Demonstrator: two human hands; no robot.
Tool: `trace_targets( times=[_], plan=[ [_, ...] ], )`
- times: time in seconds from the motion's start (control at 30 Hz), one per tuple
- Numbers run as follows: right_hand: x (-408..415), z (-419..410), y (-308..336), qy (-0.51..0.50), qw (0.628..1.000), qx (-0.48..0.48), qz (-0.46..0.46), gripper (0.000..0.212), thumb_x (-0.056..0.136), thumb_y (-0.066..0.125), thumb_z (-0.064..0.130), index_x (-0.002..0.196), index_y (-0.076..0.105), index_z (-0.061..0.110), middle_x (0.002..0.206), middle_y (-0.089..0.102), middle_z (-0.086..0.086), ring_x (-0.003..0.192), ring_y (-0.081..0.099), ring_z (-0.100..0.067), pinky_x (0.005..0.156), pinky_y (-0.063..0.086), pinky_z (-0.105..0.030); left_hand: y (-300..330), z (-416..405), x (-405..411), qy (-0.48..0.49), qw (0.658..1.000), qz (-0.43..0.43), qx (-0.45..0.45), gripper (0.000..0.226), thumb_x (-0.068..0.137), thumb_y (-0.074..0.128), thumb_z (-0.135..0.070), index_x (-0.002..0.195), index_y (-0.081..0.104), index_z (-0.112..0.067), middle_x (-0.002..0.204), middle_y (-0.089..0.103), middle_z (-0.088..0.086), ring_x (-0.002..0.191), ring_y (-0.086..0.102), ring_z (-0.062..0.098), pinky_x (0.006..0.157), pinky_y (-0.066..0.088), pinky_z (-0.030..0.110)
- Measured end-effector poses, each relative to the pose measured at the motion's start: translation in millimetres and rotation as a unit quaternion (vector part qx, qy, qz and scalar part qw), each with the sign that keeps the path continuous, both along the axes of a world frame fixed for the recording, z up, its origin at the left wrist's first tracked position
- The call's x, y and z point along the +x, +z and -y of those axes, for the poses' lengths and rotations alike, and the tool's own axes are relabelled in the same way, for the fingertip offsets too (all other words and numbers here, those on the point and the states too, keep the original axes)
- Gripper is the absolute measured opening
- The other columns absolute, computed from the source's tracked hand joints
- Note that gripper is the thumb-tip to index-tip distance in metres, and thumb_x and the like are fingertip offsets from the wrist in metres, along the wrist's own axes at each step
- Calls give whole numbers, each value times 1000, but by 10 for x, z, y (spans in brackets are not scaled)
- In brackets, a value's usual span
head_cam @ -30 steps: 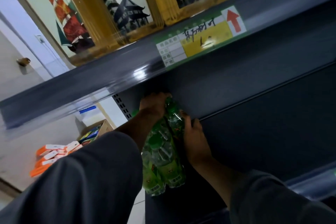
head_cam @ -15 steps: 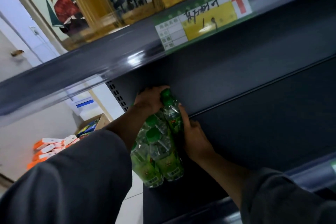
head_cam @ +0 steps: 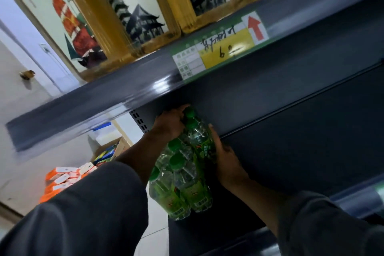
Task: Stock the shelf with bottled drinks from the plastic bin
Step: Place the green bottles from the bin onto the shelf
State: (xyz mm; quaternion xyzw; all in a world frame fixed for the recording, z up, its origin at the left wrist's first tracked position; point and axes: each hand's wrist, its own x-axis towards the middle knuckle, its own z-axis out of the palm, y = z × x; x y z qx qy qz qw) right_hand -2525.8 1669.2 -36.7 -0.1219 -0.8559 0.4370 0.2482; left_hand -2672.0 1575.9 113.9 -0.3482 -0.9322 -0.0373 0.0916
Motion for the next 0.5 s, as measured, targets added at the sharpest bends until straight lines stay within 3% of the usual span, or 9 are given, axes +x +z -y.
trace_targets(
  times=[0.17,0.3,0.4,0.5],
  plan=[
    [318,-193,111,38,998,28,52,118,86,69,20,150,-25,50,141,49,-21,129,47,-40,103,46,-50,144,16,291,-33,994,-11,105,70,86,54,9,149,46,-21,143,55,17,122,56,39,98,51,50],
    [723,-424,299,-6,992,96,84,107,90,66,21,158,-16,30,140,48,-19,124,49,-38,95,49,-39,258,-86,723,-54,991,-53,111,69,82,55,0,146,50,-25,123,66,18,112,61,38,100,50,45],
    [1018,-599,414,-24,987,115,111,96,93,62,24,161,-7,22,144,42,-18,128,43,-37,96,47,-40,240,-190,1072,-72,987,-110,92,59,86,56,-8,143,54,-23,130,64,12,116,59,36,99,48,39],
    [1436,-755,558,-55,975,159,142,92,92,60,26,161,-2,19,150,36,-17,135,35,-37,105,44,-42,167,-320,1488,-79,979,-161,95,46,96,49,-30,141,55,-27,134,61,5,117,56,33,97,42,41]
  ],
)
